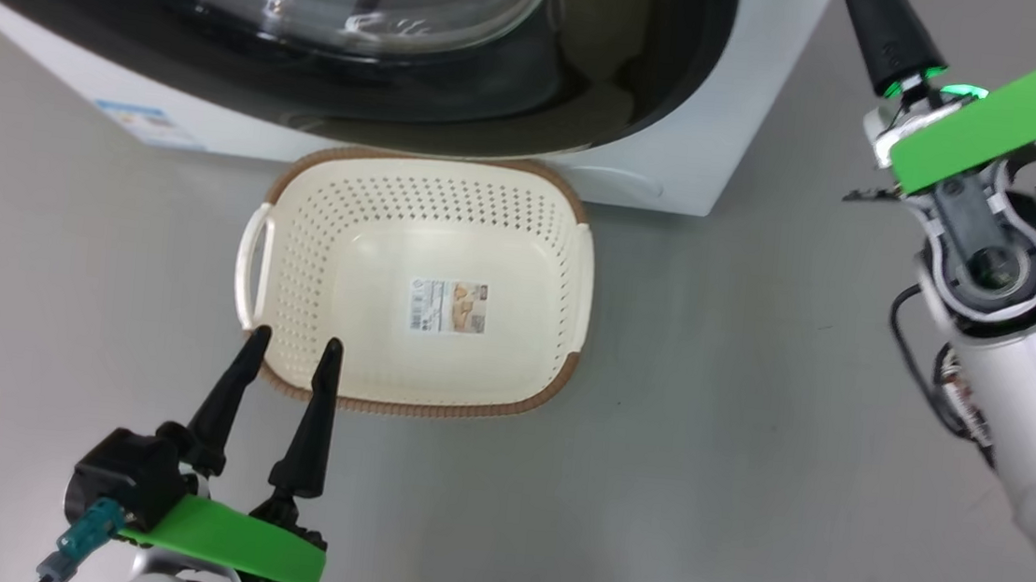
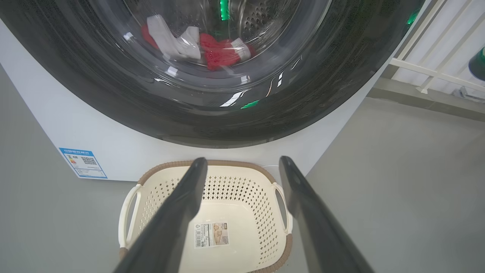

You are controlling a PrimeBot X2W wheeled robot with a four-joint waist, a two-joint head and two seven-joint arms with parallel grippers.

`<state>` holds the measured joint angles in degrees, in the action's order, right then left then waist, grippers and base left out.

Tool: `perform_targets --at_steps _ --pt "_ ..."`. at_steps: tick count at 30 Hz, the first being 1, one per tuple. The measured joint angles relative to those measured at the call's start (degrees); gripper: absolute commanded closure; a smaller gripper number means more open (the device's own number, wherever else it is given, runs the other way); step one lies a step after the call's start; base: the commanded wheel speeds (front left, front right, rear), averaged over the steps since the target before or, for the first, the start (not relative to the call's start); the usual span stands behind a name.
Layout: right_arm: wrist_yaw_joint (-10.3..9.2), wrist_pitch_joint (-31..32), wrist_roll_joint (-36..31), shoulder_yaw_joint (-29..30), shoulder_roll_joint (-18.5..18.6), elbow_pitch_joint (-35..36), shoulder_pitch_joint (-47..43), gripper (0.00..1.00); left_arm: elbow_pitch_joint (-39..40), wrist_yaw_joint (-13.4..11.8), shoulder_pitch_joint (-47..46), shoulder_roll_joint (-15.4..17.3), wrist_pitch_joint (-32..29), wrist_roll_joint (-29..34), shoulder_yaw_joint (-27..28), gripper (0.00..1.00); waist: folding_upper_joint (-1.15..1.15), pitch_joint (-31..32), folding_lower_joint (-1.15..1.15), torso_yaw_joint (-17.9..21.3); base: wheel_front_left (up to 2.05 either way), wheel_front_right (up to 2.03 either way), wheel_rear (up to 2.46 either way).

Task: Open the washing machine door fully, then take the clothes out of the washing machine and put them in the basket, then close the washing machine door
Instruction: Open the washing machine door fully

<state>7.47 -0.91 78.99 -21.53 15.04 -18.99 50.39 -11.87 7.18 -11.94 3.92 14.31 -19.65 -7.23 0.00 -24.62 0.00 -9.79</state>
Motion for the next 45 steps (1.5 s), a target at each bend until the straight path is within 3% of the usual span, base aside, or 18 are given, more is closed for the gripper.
perform_targets --at_steps 5,15,30,45 --pt "0.00 4.56 4.65 -1.60 2.52 1.35 2.04 1.00 -0.15 0.00 -0.65 -0.16 0.00 -0.16 -0.46 0.00 0.00 -1.82 0.00 -1.53 0.00 0.00 0.00" --pt "0.00 12.78 11.37 -2.42 3.59 2.02 5.99 1.00 -0.29 0.00 -2.54 -0.14 0.00 -0.71 -1.57 0.00 0.00 -4.61 0.00 -2.35 0.00 0.00 0.00" --pt "-0.01 16.31 12.56 -2.42 3.75 -0.86 9.15 1.00 -0.36 0.00 -3.63 -0.15 0.00 -1.70 -3.03 0.00 0.00 -5.94 -0.01 -2.90 0.00 0.00 0.00" --pt "-0.44 18.37 11.16 -5.22 3.27 -0.76 7.61 1.00 -0.94 0.00 -3.50 -0.45 0.00 -1.70 -3.36 0.00 0.00 -2.96 0.00 -3.03 0.00 0.00 0.00"
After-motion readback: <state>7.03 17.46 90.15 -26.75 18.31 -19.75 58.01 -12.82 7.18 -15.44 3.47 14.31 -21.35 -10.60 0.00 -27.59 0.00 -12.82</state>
